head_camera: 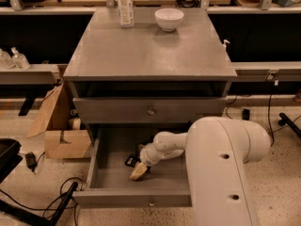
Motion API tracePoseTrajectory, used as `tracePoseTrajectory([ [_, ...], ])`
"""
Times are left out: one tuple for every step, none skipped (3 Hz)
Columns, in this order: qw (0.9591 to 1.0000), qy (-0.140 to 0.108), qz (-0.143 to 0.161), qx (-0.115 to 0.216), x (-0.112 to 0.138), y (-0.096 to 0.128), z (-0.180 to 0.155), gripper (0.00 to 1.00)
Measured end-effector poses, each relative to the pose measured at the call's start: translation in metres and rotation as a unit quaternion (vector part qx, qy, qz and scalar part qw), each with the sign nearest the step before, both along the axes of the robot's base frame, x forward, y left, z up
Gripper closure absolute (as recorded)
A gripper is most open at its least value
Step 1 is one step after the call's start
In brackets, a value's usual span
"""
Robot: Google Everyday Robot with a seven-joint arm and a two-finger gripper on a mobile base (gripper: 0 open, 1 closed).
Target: Pick rxbar chocolate from middle drawer and place on counter
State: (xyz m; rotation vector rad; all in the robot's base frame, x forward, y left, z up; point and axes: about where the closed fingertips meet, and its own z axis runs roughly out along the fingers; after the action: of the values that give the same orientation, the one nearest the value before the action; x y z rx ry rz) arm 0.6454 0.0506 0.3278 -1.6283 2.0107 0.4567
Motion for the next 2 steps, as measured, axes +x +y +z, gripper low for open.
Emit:
tracePoseTrajectory([
  [1.0,0.0,0.0,0.0,0.0,0.0,0.0045,0.86],
  [1.0,0.0,0.0,0.0,0.0,0.0,0.0113,1.0],
])
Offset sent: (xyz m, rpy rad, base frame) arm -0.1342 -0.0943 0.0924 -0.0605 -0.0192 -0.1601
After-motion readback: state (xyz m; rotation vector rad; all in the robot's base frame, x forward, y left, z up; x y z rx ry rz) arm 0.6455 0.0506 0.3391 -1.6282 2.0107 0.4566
